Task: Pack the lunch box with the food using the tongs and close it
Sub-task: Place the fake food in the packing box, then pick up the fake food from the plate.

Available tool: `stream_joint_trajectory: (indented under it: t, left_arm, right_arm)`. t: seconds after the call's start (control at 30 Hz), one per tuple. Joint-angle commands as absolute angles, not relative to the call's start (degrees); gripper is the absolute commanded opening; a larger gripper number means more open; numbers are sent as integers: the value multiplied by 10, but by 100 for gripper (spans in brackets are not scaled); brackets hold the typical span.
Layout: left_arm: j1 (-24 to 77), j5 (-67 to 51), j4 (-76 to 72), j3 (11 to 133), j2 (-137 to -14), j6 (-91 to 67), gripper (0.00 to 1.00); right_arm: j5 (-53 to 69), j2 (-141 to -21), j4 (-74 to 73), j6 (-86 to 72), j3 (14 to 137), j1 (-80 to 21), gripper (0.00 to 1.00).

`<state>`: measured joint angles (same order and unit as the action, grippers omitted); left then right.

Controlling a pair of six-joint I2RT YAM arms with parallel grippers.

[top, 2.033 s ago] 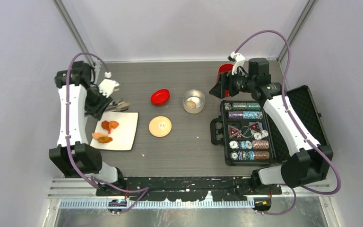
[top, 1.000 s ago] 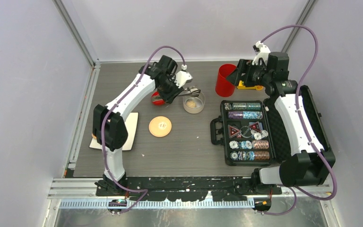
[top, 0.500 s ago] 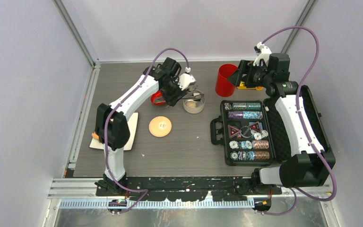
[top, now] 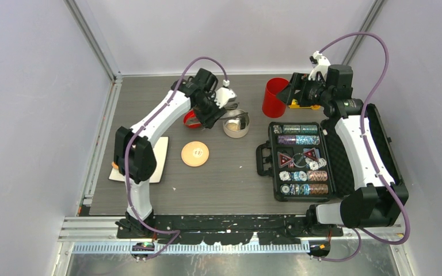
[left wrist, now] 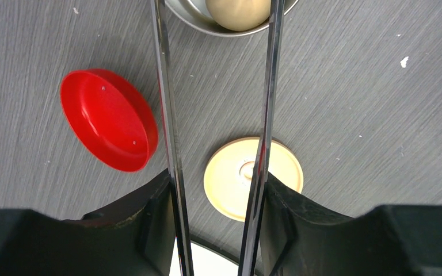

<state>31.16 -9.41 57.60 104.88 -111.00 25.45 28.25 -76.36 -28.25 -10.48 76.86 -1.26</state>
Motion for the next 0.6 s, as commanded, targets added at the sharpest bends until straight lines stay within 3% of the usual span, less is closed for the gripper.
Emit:
stream_joint_trajectory:
  t: [0.0, 0.57]
  left_arm:
    - [267, -132, 584, 1063, -1038, 224, 49]
    - [-35, -174, 688, 945, -867, 200, 50]
  right_arm:
    - [300, -755, -257, -107, 779, -9, 82]
    - [324, -782, -261, -100, 780, -50, 86]
